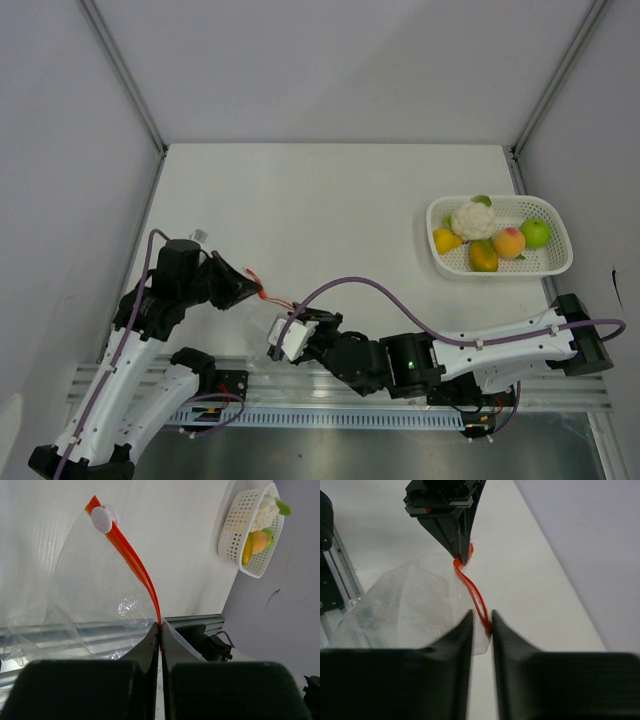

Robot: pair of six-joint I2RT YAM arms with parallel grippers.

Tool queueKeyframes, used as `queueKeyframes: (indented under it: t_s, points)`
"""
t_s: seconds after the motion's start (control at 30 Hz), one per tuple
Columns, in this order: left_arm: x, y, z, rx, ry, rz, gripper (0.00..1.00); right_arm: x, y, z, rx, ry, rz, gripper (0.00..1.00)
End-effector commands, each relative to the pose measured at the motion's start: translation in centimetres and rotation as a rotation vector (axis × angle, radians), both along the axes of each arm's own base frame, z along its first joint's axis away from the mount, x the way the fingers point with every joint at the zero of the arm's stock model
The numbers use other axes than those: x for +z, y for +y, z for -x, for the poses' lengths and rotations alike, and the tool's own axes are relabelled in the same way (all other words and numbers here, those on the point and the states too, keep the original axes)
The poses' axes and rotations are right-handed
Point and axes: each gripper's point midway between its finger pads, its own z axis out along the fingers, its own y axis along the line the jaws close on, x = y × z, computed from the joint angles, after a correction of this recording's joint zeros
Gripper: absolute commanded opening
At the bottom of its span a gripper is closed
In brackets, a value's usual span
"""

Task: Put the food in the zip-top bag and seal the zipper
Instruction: Open the zipper of the food storage bag.

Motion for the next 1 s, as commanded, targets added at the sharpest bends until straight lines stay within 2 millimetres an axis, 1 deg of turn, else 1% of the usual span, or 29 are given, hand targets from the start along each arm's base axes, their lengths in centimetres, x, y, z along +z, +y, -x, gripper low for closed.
queueKeyframes:
  t_s: [0.0, 0.03, 0.07, 0.1, 0.13, 0.17, 0.2, 0.23, 0.27, 0.3, 0.33, 0.37, 0.4, 0.43, 0.47, 0.53, 0.57, 0.6, 0.63, 0.67, 0.7, 0.73, 0.77, 0.8, 0.83, 0.87, 0.9, 0.93, 0.97]
  points:
    - [1.4, -0.7, -0.6, -0.066, -0.123, 0.022, 0.01, 1.2, 0.3, -0.1, -0.048, 0.077, -0.067, 0.33]
    - [1.5, -0.7, -0.7, -0.082, -0.154, 0.012, 0.01, 1.0, 0.2, 0.0, -0.054, 0.096, -0.074, 0.37]
    - [2.5, -0.9, -1.1, -0.094, -0.219, 0.020, 0.01, 0.9, 0.3, 0.1, -0.060, 0.146, -0.109, 0.43]
    - [3.1, -0.9, -1.2, -0.104, -0.257, 0.019, 0.01, 1.1, 0.3, 0.0, -0.066, 0.176, -0.131, 0.46]
    - [3.1, -0.9, -1.3, -0.135, -0.299, -0.003, 0.01, 1.0, 0.1, 0.0, -0.064, 0.210, -0.140, 0.50]
    - [4.1, -1.0, -1.8, -0.150, -0.366, -0.004, 0.01, 1.2, 0.0, 0.0, -0.074, 0.244, -0.162, 0.60]
    - [4.8, -1.1, -1.8, -0.173, -0.421, -0.014, 0.00, 1.3, -0.1, 0.0, -0.092, 0.311, -0.211, 0.64]
    - [5.3, -1.2, -1.9, -0.221, -0.485, -0.045, 0.01, 1.9, -0.7, -0.1, -0.100, 0.345, -0.236, 0.67]
    - [5.6, -1.2, -2.0, -0.241, -0.515, -0.058, 0.01, 2.2, -0.9, 0.1, -0.097, 0.373, -0.260, 0.74]
    - [5.9, -1.3, -2.2, -0.258, -0.545, -0.072, 0.01, 2.6, -1.2, 0.3, -0.091, 0.406, -0.282, 0.77]
    - [6.5, -1.3, -2.4, -0.284, -0.582, -0.094, 0.01, 3.4, -1.7, 0.5, -0.092, 0.464, -0.333, 0.80]
    - [6.6, -1.5, -2.4, -0.306, -0.594, -0.097, 0.01, 3.9, -1.9, 0.7, -0.086, 0.502, -0.356, 0.84]
    - [7.0, -1.7, -2.6, -0.317, -0.618, -0.100, 0.00, 4.3, -2.1, 0.7, -0.085, 0.535, -0.377, 0.86]
    - [7.0, -1.8, -2.8, -0.336, -0.629, -0.109, 0.00, 5.3, -2.8, 0.5, -0.086, 0.590, -0.428, 0.88]
    - [7.0, -2.0, -2.7, -0.351, -0.632, -0.107, 0.01, 5.6, -3.0, 0.7, -0.065, 0.627, -0.445, 0.99]
    - [7.2, -2.6, -2.7, -0.386, -0.658, -0.101, 0.01, 5.7, -3.6, 0.1, -0.071, 0.695, -0.469, 0.99]
    - [7.2, -2.7, -2.6, -0.395, -0.663, -0.095, 0.01, 6.0, -4.3, -1.7, -0.115, 0.745, -0.528, 0.99]
    - [6.7, -3.1, -2.3, -0.421, -0.658, -0.075, 0.01, 5.9, -4.0, -1.4, -0.066, 0.802, -0.520, 0.99]
    - [7.1, -3.5, -2.3, -0.430, -0.682, -0.055, 0.01, 5.7, -4.2, -2.1, -0.073, 0.834, -0.526, 0.99]
    - [6.6, -3.7, -2.1, -0.433, -0.673, -0.046, 0.00, 5.3, -4.5, -3.9, -0.118, 0.868, -0.552, 0.99]
    - [6.2, -4.0, -1.9, -0.437, -0.658, -0.030, 0.01, 4.9, -4.2, -3.8, -0.107, 0.900, -0.533, 0.99]
    - [5.7, -4.1, -1.8, -0.440, -0.649, -0.022, 0.01, 4.4, -4.1, -4.4, -0.132, 0.907, -0.531, 0.99]
    - [5.8, -4.2, -1.8, -0.437, -0.657, -0.016, 0.00, 4.3, -4.0, -4.8, -0.153, 0.917, -0.540, 0.96]
    - [5.5, -4.3, -1.7, -0.434, -0.648, -0.011, 0.01, 3.6, -3.4, -5.3, -0.174, 0.923, -0.529, 0.93]
    - [5.3, -4.4, -1.7, -0.425, -0.639, -0.010, 0.01, 3.4, -2.9, -5.4, -0.176, 0.932, -0.528, 0.91]
    - [5.2, -4.4, -1.7, -0.418, -0.636, -0.013, 0.01, 3.1, -2.5, -5.7, -0.190, 0.941, -0.524, 0.86]
    - [5.4, -4.5, -1.5, -0.418, -0.641, -0.011, 0.01, 2.4, -1.6, -6.1, -0.218, 0.960, -0.505, 0.82]
    - [5.4, -4.3, -1.8, -0.396, -0.641, -0.026, 0.01, 2.1, -1.1, -6.1, -0.225, 0.972, -0.489, 0.80]
    - [5.3, -4.2, -1.9, -0.386, -0.633, -0.032, 0.00, 1.9, -0.6, -6.3, -0.235, 0.981, -0.478, 0.74]
